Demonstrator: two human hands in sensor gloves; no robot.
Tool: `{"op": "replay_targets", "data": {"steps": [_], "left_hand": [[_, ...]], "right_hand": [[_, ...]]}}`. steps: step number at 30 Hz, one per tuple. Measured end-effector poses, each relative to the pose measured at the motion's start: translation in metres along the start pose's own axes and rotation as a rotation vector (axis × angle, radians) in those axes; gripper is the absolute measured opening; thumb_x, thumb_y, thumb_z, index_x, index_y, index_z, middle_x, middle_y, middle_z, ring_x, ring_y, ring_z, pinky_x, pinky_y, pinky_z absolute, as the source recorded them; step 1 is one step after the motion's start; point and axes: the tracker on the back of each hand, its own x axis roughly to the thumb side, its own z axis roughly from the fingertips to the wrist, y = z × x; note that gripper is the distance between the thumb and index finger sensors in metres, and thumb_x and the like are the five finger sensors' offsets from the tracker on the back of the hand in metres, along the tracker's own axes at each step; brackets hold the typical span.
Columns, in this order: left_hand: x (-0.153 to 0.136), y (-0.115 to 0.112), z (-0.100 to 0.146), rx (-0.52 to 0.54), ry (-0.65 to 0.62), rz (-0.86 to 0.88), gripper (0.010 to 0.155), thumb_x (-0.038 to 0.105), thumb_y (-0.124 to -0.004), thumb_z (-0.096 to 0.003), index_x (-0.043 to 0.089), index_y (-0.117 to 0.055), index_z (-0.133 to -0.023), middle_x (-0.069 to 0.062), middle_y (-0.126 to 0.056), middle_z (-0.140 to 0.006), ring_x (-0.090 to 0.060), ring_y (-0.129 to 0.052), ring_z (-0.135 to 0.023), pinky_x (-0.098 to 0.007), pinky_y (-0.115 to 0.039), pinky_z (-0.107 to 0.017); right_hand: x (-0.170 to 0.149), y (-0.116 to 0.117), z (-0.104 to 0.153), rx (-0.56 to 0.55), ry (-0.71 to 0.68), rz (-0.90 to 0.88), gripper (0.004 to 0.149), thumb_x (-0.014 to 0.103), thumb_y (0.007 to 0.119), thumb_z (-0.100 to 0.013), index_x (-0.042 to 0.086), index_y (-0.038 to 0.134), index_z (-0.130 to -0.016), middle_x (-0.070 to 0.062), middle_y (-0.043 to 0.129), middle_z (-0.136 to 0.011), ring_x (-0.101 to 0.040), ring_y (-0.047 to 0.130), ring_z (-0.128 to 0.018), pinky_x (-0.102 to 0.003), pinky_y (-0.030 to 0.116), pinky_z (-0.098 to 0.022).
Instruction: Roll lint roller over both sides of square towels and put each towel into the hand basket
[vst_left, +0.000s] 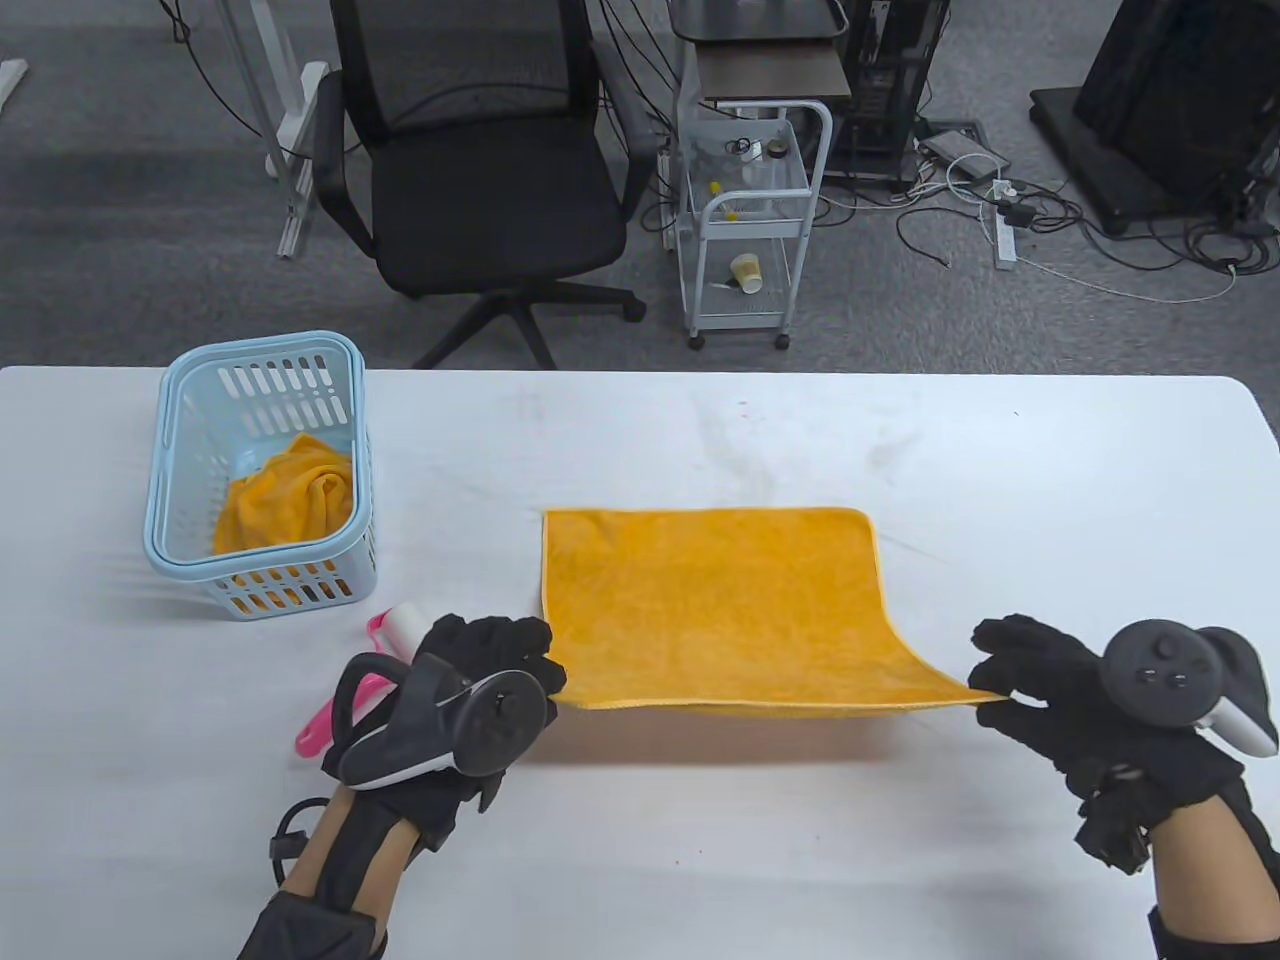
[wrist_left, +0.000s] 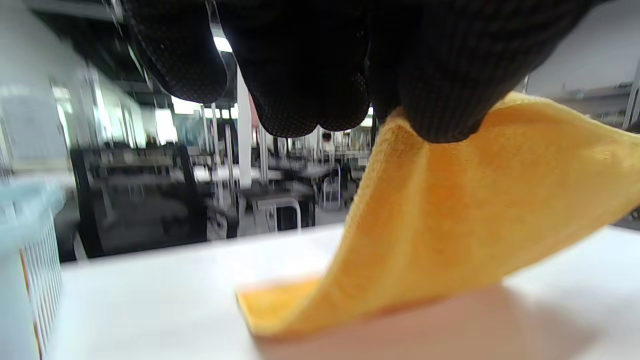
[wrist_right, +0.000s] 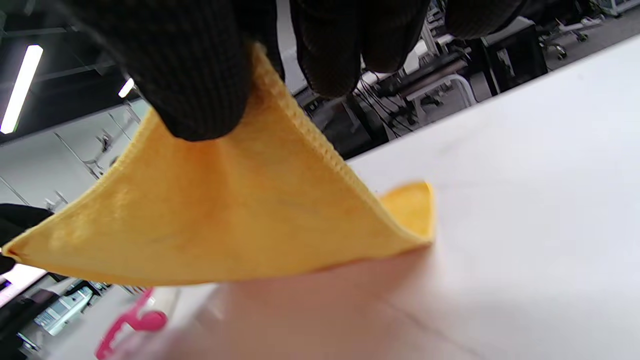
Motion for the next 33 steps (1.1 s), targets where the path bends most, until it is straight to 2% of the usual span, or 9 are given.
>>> {"op": "replay_targets", "data": {"steps": [4, 9, 12, 15, 20, 23, 27, 30, 33], "left_hand": [[-0.003, 0.064, 0.017, 0.156, -0.001, 0.040, 0.035, 0.047, -0.083, -0.0506, 0.037, -0.082, -0.085, 0.004, -0.073, -0.111, -0.031, -0.082, -0.100, -0.067, -0.061, -0.074], [-0.010, 0.118, 0.032, 0.273, -0.014, 0.111, 0.036, 0.048, -0.081, -0.0519, 0.032, -0.084, -0.085, 0.002, -0.075, -0.111, -0.032, -0.084, -0.100, -0.069, -0.061, -0.074], [-0.018, 0.131, 0.025, 0.282, -0.003, 0.162, 0.037, 0.049, -0.080, -0.0527, 0.030, -0.085, -0.084, 0.002, -0.075, -0.111, -0.033, -0.084, -0.100, -0.069, -0.061, -0.074], [-0.029, 0.125, 0.005, 0.231, 0.032, 0.198, 0.037, 0.050, -0.080, -0.0527, 0.029, -0.086, -0.082, 0.001, -0.076, -0.110, -0.034, -0.084, -0.099, -0.070, -0.061, -0.074], [-0.053, 0.070, -0.051, 0.058, 0.114, 0.267, 0.037, 0.050, -0.080, -0.0525, 0.029, -0.085, -0.082, 0.001, -0.076, -0.110, -0.034, -0.083, -0.099, -0.069, -0.060, -0.074], [-0.063, 0.016, -0.087, -0.057, 0.194, 0.265, 0.036, 0.049, -0.080, -0.0524, 0.029, -0.084, -0.083, 0.001, -0.075, -0.110, -0.034, -0.083, -0.098, -0.069, -0.060, -0.074], [-0.073, -0.061, -0.128, -0.206, 0.291, 0.257, 0.036, 0.048, -0.080, -0.0523, 0.032, -0.081, -0.084, 0.002, -0.073, -0.109, -0.033, -0.082, -0.098, -0.067, -0.062, -0.074], [-0.078, -0.114, -0.149, -0.286, 0.373, 0.262, 0.036, 0.047, -0.079, -0.0523, 0.033, -0.080, -0.085, 0.001, -0.071, -0.110, -0.034, -0.081, -0.098, -0.066, -0.062, -0.074], [-0.082, -0.155, -0.162, -0.339, 0.442, 0.273, 0.036, 0.047, -0.079, -0.0525, 0.032, -0.079, -0.085, -0.001, -0.069, -0.111, -0.035, -0.079, -0.098, -0.065, -0.062, -0.074]], "right_hand": [[0.038, -0.058, 0.016, -0.068, -0.111, -0.077, 0.039, 0.039, 0.087, -0.052, 0.021, 0.084, -0.086, -0.019, 0.064, -0.110, -0.051, 0.054, -0.104, -0.073, 0.051, -0.067], [0.069, -0.108, 0.028, -0.120, -0.223, -0.198, 0.040, 0.041, 0.086, -0.053, 0.018, 0.084, -0.087, -0.019, 0.064, -0.111, -0.051, 0.053, -0.104, -0.073, 0.051, -0.068], [0.072, -0.121, 0.020, -0.134, -0.240, -0.265, 0.041, 0.042, 0.085, -0.054, 0.017, 0.084, -0.086, -0.019, 0.065, -0.110, -0.051, 0.054, -0.104, -0.073, 0.051, -0.068], [0.058, -0.120, 0.000, -0.120, -0.185, -0.323, 0.041, 0.042, 0.085, -0.054, 0.017, 0.083, -0.086, -0.019, 0.064, -0.111, -0.051, 0.053, -0.104, -0.073, 0.050, -0.068], [0.014, -0.086, -0.050, -0.058, -0.035, -0.407, 0.040, 0.043, 0.085, -0.054, 0.019, 0.084, -0.086, -0.019, 0.064, -0.110, -0.051, 0.053, -0.104, -0.073, 0.050, -0.068], [-0.020, -0.051, -0.083, -0.018, 0.082, -0.461, 0.039, 0.042, 0.085, -0.054, 0.020, 0.083, -0.086, -0.019, 0.063, -0.110, -0.051, 0.053, -0.104, -0.073, 0.050, -0.068], [-0.072, 0.010, -0.123, 0.014, 0.293, -0.524, 0.040, 0.040, 0.085, -0.054, 0.020, 0.082, -0.088, -0.020, 0.060, -0.111, -0.051, 0.052, -0.103, -0.073, 0.050, -0.068], [-0.098, 0.048, -0.140, 0.013, 0.413, -0.556, 0.040, 0.038, 0.084, -0.054, 0.020, 0.080, -0.090, -0.020, 0.060, -0.110, -0.051, 0.051, -0.103, -0.073, 0.049, -0.068], [-0.114, 0.079, -0.156, -0.007, 0.513, -0.513, 0.041, 0.038, 0.084, -0.054, 0.020, 0.080, -0.090, -0.020, 0.060, -0.109, -0.051, 0.053, -0.102, -0.072, 0.050, -0.067]]}}
